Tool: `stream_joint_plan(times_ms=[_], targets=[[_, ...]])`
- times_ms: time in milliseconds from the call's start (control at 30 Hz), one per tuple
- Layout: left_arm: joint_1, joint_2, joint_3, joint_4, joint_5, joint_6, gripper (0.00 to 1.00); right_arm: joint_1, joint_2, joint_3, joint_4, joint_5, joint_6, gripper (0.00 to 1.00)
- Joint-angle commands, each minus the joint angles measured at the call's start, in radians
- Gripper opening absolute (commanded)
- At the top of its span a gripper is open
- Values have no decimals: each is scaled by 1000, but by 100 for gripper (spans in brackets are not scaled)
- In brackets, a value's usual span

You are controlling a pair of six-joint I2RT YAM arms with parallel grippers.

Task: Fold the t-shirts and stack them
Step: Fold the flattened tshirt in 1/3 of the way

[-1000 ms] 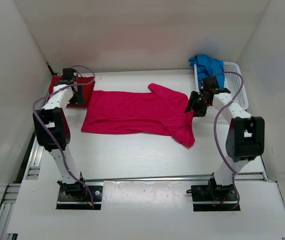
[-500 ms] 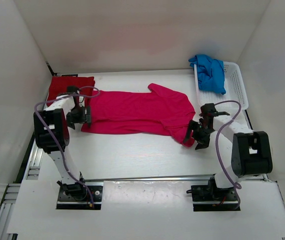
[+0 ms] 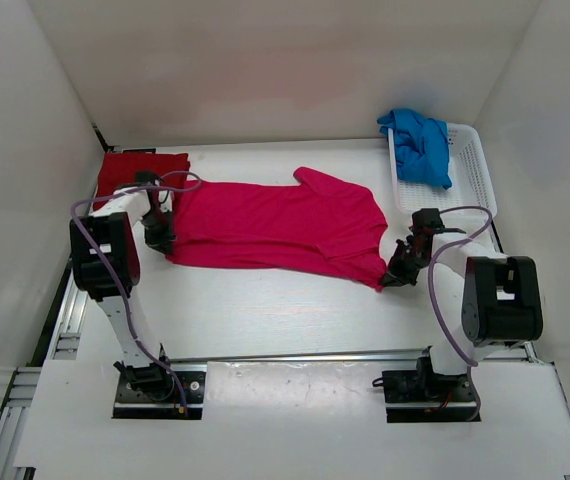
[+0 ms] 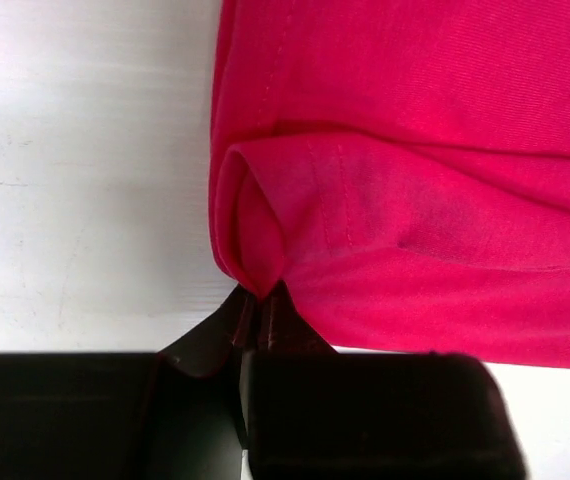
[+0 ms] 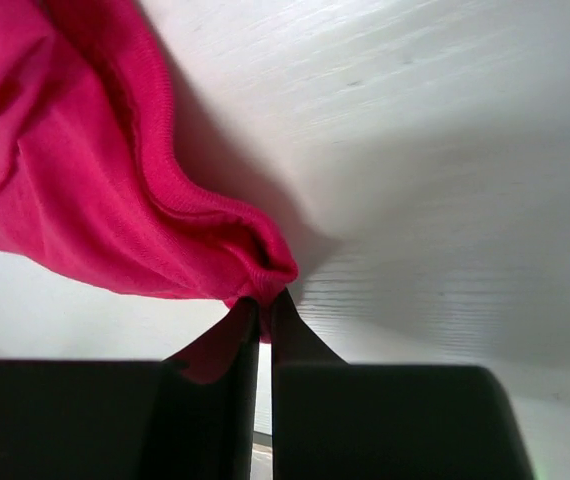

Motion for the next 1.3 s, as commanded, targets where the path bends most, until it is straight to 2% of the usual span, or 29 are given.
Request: stream_joint_plan(times_ms=[0,167,333,367,433,467,500,600,633,667,767,800,867,900,967,1167,1267], targets=[[30,-73,-8,4,-27,4,10,-21,-47,7,-39,0,-14,0],[65,-210,-116,-50,-188,4,10,-30,-92,59,-279,42,-45,0],[65,-287,-237,-107,-274,4,11,-30,-122,-7,-341,43,-26,0],[65,-301,-256,-118,-275,4,18,-30,-122,-24,-341,43,-26,0],[65,-310,-293,-128,-285,4,40,-30,-131,-53,-312,52,-16,0],[65,-336,-322,-128,-285,4,61,-30,-122,-73,-302,31,-16,0],[65,-348,-331,-112,-322,4,64,-30,-122,-73,-292,21,-16,0],[13,-445,-345,-52,-421,4,65,-30,-104,-73,-282,10,-16,0],[-19,-483,-362,21,-510,4,65,-30,-104,-73,-282,10,-16,0],[-89,-561,-379,54,-534,4,65,-30,-104,-73,-282,10,-16,0],[-206,-678,-445,120,-496,4,65,-30,-104,-73,-282,20,-25,0],[-296,-733,-493,143,-495,4,68,-30,-104,-73,-282,29,-25,0],[-379,-764,-558,201,-505,4,73,-30,-104,-73,-272,29,-25,2],[-442,-764,-604,239,-496,4,75,-30,-104,-73,-262,29,-25,2],[-479,-746,-617,261,-457,4,76,-30,-104,-82,-262,29,-25,2],[-498,-576,-546,304,-434,4,76,-30,-104,-91,-251,29,-25,2],[-498,-502,-515,324,-477,4,76,-30,-104,-91,-251,29,-34,2]])
